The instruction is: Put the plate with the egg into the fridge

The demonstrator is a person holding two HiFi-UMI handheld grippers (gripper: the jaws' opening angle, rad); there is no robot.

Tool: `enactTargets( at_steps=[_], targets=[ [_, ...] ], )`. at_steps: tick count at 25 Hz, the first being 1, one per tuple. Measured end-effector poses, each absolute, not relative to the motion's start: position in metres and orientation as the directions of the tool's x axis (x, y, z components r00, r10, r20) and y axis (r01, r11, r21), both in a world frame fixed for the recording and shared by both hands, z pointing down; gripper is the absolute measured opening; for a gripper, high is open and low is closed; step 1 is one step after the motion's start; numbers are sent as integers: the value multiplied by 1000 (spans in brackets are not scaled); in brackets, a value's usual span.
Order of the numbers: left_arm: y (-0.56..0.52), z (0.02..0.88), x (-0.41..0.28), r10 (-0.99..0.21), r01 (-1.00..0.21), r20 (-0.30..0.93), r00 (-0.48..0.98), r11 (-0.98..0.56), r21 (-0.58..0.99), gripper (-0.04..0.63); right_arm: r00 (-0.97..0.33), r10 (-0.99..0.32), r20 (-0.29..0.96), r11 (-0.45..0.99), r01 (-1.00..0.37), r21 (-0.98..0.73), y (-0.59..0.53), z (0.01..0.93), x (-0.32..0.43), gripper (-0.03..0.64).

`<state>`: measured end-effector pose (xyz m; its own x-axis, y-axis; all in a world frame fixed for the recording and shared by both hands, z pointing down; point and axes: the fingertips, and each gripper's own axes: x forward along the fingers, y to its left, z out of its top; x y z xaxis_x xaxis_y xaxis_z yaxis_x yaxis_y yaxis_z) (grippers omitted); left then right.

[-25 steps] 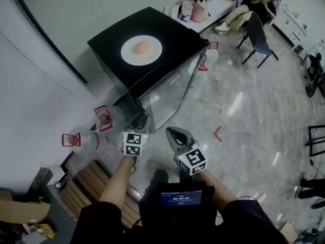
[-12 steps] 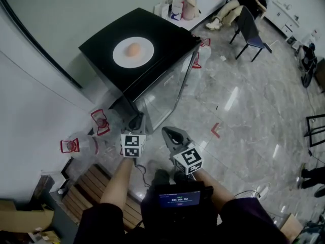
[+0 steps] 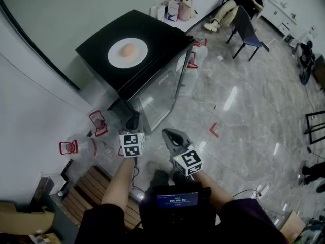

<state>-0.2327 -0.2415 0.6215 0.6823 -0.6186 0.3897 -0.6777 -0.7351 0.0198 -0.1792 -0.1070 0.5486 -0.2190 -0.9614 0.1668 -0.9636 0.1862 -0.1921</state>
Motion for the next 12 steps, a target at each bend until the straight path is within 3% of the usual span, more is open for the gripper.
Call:
enactTargets(
  at_steps=[12],
  targets=[
    [-238,621,-231,-640,-709,405,653,-705,29,54,-183,-970,161,148,-966,-210,-95,551,-165,8]
  ],
)
